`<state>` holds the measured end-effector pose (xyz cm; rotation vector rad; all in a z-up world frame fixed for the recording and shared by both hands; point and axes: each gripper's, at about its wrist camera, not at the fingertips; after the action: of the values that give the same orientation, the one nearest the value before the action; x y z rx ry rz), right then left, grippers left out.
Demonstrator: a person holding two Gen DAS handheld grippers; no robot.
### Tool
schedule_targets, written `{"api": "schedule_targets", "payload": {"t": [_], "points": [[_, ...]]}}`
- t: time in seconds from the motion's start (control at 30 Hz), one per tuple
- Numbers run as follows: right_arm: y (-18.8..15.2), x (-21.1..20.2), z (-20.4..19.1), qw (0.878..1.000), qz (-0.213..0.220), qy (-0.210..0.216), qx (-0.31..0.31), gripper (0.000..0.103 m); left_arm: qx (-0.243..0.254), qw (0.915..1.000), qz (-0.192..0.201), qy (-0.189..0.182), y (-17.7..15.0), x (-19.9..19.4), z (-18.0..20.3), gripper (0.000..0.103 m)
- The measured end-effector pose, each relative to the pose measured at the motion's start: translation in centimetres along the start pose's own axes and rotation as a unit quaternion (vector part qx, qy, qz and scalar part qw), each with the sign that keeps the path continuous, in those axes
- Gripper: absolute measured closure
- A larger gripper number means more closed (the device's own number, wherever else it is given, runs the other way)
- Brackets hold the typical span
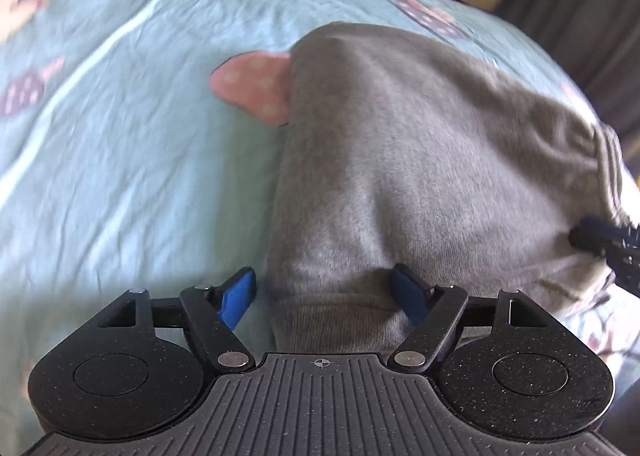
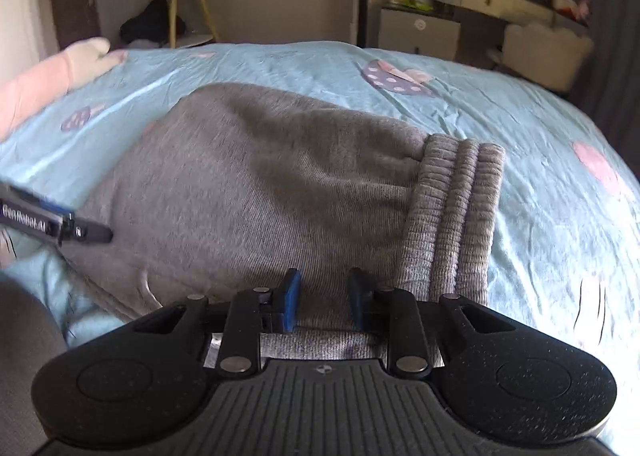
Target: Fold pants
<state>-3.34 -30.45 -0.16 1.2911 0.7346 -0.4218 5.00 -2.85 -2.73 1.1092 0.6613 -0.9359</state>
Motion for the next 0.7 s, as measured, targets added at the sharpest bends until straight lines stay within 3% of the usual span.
{"api": "schedule_targets", "payload": {"t": [0.17,0.23,0.33,0.5,0.57,0.6,0.63,0.7], "points": [[-0.5,-2.8,1.6,0.997,0.023,0.031,0.072,0.068,-0.023,0.9996,0.005,-0.016,-0.6,-1.2,-1.3,0.023],[-0.8,-3.7,3.0,0.992,0.034,0.046,0.111,0.056,-0.016,0.9997,0.014,-0.013,-0.6,-1.7,-1.3,0.024],[-1.5,-4.5,5.2,0.983,0.048,0.064,0.167,0.046,-0.005,0.9997,0.025,-0.007,-0.2,-2.4,-1.1,0.030],[-2.2,-3.3,8.2,0.968,0.055,0.117,0.214,0.039,-0.021,0.9992,0.033,-0.011,2.1,-3.0,-1.5,0.034],[-2.4,-2.9,9.6,0.955,0.066,0.139,0.253,0.039,-0.022,0.9992,0.032,-0.008,2.9,-2.7,-1.3,0.033],[-2.6,-2.9,10.2,0.949,0.071,0.141,0.273,0.038,-0.018,0.9993,0.030,-0.010,3.4,-2.5,-1.1,0.032],[-2.8,-2.9,10.9,0.945,0.074,0.132,0.290,0.032,-0.013,0.9995,0.028,-0.011,3.7,-2.3,-0.9,0.032],[-3.1,-2.9,11.8,0.945,0.070,0.117,0.297,0.025,-0.005,0.9996,0.026,-0.015,4.4,-1.8,-0.3,0.030]]}}
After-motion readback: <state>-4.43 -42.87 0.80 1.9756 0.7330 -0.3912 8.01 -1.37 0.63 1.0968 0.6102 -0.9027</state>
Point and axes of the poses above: each gripper's, at about its wrist camera, not at the fingertips, and x roughly the way its jaws point, z to its right, y to its top, and after that the axes turned 14 degrees about -x, right-handed
